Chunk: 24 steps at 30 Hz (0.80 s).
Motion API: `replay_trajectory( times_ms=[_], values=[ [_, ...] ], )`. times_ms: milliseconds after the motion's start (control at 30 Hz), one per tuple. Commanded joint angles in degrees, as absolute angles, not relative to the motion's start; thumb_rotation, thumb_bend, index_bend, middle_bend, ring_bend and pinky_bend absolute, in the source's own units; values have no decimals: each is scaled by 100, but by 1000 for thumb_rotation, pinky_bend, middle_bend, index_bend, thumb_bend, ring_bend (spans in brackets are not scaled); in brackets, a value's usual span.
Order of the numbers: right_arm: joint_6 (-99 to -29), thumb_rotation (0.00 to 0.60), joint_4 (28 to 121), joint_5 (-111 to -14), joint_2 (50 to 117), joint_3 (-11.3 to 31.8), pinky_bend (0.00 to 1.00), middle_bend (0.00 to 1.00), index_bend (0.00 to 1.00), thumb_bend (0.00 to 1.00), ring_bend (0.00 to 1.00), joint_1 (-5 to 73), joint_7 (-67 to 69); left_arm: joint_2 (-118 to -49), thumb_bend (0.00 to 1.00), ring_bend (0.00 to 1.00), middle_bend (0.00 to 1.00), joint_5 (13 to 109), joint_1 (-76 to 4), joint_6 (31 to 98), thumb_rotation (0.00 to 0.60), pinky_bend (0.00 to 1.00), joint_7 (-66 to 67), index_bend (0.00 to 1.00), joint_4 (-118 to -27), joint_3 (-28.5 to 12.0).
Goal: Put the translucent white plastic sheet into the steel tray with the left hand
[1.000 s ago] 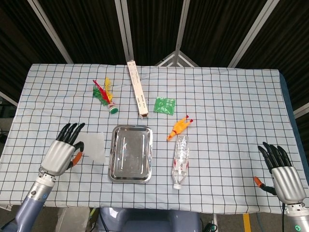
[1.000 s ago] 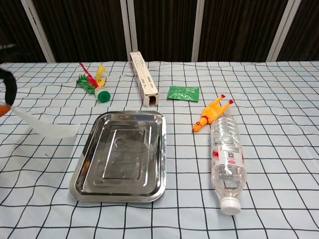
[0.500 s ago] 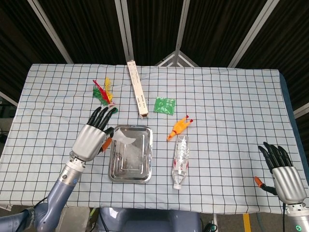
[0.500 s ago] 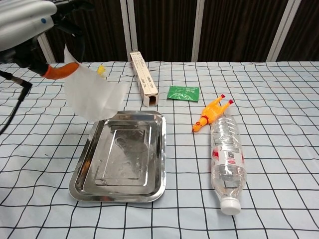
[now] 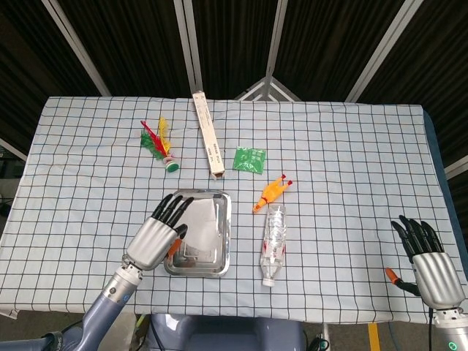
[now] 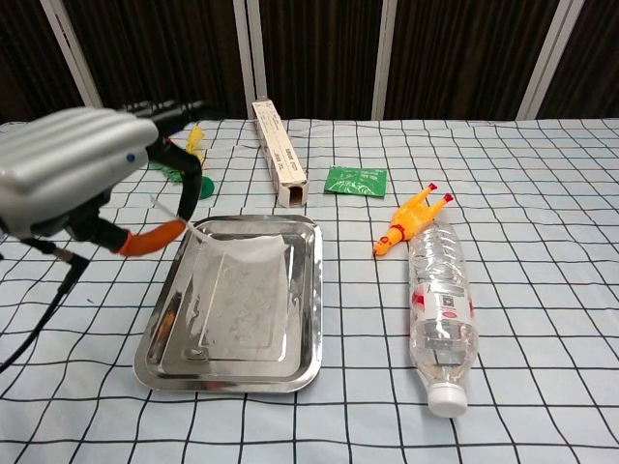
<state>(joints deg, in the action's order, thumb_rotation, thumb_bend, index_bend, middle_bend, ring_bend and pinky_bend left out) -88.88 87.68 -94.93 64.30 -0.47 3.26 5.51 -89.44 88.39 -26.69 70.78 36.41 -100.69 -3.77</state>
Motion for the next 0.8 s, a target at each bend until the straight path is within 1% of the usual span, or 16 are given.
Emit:
replay_trajectory(
  times_ms=[33, 333, 433, 500, 600, 700, 733, 800],
  values=[
    [-8887, 600, 8770, -9489, 6430, -45, 0, 0, 0, 291, 0, 325, 541, -9096, 465, 0, 5, 8788, -2581, 7000, 600, 0, 3546, 569, -9781, -200],
    [-8887, 600, 8766, -9490, 6428, -44, 0, 0, 0, 291, 0, 326, 562, -9399, 461, 0, 2, 8717, -2676, 6734, 600, 0, 3375, 545, -9453, -99],
    [-8892, 600, 8763, -9490, 6425, -43, 0, 0, 0, 291, 0, 325, 581, -9385, 456, 0, 0, 8719, -2725, 6614, 600, 0, 3348, 516, -9415, -48],
    [-8896, 600, 8761, -9495, 6422, -44, 0, 0, 0, 290, 0, 325, 590, -9359, 429, 0, 0, 8700, -2734, 6560, 600, 0, 3362, 476, -9414, -11],
    [-8902, 600, 8759, -9505, 6422, -47, 0, 0, 0, 290, 0, 323, 590, -9287, 332, 0, 0, 8650, -2732, 6508, 600, 0, 3378, 351, -9466, 25],
    [-8907, 600, 8761, -9506, 6422, -47, 0, 0, 0, 290, 0, 321, 588, -9110, 235, 0, 0, 8645, -2716, 6495, 600, 0, 3370, 195, -9558, 82],
    [-8904, 600, 8764, -9503, 6421, -47, 0, 0, 0, 290, 0, 321, 589, -9030, 208, 0, 0, 8647, -2702, 6506, 600, 0, 3346, 139, -9596, 104],
    [-8891, 600, 8763, -9498, 6423, -48, 0, 0, 0, 290, 0, 325, 580, -8905, 178, 0, 0, 8636, -2675, 6522, 600, 0, 3285, 70, -9651, 137]
  ],
)
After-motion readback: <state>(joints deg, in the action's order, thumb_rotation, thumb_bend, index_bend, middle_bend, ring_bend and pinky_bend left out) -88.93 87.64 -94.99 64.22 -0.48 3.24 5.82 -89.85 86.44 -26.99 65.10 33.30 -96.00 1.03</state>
